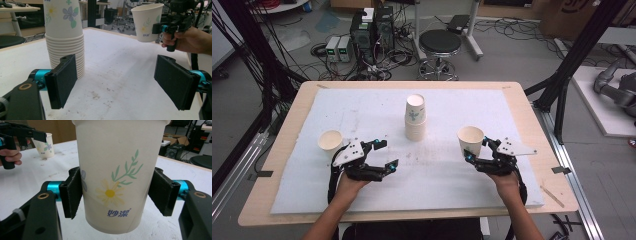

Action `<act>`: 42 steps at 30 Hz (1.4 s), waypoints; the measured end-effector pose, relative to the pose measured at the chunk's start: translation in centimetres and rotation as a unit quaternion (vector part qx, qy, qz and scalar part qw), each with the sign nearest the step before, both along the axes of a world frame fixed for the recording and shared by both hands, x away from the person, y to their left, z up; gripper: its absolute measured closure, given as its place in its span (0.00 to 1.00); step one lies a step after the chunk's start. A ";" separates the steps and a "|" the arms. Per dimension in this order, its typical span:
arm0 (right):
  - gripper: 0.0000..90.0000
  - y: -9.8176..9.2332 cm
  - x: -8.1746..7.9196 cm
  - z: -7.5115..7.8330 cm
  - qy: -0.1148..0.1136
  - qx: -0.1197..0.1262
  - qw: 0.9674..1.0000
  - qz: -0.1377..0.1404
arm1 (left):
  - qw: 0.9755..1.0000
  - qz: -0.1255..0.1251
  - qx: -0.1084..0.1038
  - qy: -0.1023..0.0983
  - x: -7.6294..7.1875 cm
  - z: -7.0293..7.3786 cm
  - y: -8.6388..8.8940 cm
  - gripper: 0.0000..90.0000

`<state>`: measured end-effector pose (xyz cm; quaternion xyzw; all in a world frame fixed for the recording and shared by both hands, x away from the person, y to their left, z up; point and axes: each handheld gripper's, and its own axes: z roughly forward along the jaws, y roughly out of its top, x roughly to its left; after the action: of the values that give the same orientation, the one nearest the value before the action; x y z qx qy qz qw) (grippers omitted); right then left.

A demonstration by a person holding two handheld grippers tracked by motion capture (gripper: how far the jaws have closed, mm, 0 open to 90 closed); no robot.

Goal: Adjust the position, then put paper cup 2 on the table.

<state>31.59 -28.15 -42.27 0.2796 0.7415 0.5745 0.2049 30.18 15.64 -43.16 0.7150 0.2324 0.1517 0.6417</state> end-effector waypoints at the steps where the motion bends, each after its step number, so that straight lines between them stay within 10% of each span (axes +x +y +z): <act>1: 0.37 0.0 0.0 0.0 0.001 -0.001 1.000 -0.002 | 1.000 0.000 -0.001 0.001 0.0 0.0 0.1 0.21; 42: 0.37 0.1 1.6 -0.3 -0.028 0.008 0.994 -0.103 | 1.000 0.006 -0.001 0.009 -0.1 -0.2 0.3 0.20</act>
<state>33.18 -28.04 -42.53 0.3405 0.6978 0.5639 0.2812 30.04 15.93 -43.33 0.7144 0.2426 0.1489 0.6393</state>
